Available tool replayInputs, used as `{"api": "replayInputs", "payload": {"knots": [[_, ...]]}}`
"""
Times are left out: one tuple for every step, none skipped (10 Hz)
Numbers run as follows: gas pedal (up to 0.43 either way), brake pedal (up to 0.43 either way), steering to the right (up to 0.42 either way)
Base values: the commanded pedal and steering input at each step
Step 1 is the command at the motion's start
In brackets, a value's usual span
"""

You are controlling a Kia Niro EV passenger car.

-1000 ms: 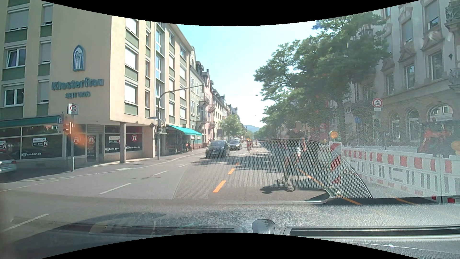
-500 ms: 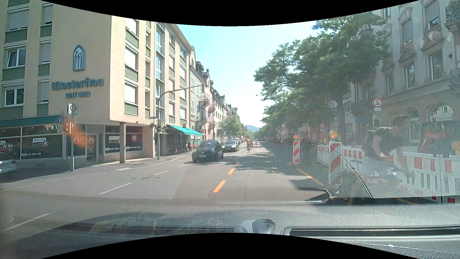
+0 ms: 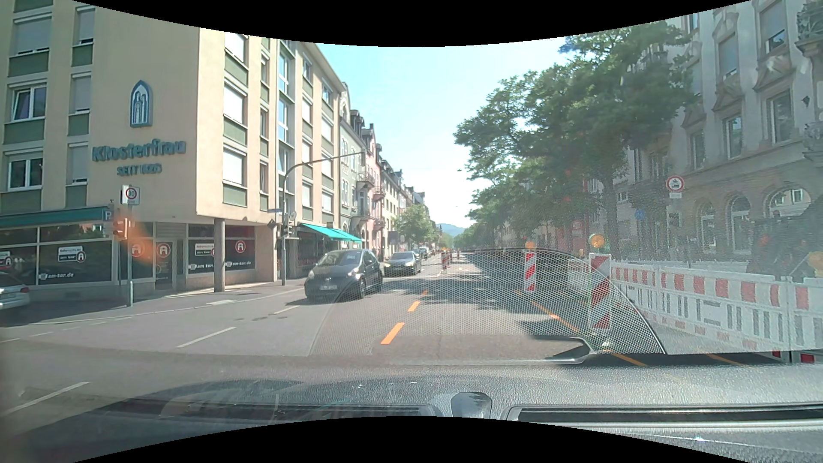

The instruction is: Follow the waypoints while adhering to traffic rules and regulations

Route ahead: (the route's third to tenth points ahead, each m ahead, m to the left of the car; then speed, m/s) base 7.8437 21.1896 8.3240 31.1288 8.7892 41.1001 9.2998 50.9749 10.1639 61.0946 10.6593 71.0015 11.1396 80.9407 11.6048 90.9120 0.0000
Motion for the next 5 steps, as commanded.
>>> {"api": "replayInputs", "payload": {"knots": [[0.0, 0.018, 0.004], [0.0, 0.0, 0.004], [0.0, 0.0, 0.004], [0.0, 0.0, 0.004], [0.0, 0.0, 0.004]]}}
